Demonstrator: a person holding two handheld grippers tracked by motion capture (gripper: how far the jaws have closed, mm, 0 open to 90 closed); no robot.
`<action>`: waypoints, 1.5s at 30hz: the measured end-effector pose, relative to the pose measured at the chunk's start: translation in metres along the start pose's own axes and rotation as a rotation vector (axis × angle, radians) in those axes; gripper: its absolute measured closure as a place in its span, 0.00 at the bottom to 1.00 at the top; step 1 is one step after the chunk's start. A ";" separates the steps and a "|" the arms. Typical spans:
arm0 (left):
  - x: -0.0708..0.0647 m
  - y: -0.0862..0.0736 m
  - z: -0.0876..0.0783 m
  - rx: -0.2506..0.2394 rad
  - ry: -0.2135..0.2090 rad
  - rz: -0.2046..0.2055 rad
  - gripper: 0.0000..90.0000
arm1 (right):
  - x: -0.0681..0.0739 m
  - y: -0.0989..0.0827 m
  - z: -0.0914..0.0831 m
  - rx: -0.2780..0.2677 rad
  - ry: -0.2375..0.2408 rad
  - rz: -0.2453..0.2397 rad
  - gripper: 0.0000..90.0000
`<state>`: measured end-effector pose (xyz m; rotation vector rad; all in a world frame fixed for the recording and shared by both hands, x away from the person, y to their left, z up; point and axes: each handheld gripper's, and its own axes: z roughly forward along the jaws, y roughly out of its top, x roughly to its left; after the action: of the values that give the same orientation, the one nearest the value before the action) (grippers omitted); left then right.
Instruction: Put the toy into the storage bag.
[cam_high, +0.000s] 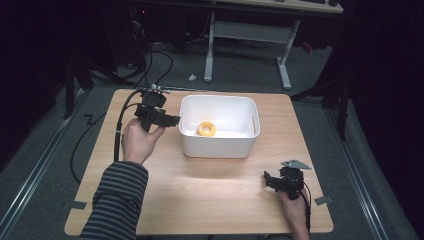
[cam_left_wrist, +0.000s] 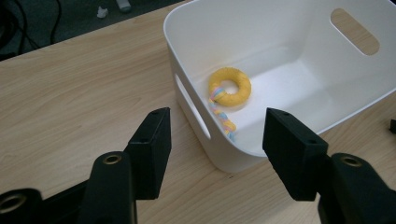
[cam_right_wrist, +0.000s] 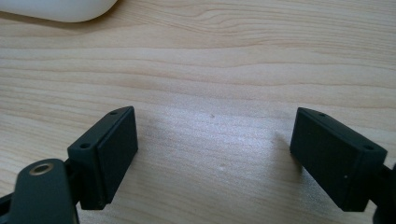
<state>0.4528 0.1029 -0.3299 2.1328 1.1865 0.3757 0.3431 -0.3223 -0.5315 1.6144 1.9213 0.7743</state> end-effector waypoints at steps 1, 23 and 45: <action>0.003 -0.004 -0.003 -0.005 0.003 -0.010 0.47 | 0.000 0.000 0.000 0.000 0.001 0.000 0.17; 0.022 -0.054 -0.017 -0.023 0.040 -0.078 0.46 | 0.000 0.000 0.000 0.000 0.002 0.000 0.17; 0.036 -0.113 0.000 -0.003 0.023 -0.186 0.46 | 0.001 0.000 0.000 0.000 0.002 0.002 0.17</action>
<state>0.4001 0.1751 -0.4077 1.9994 1.3836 0.3194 0.3426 -0.3218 -0.5314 1.6162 1.9220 0.7768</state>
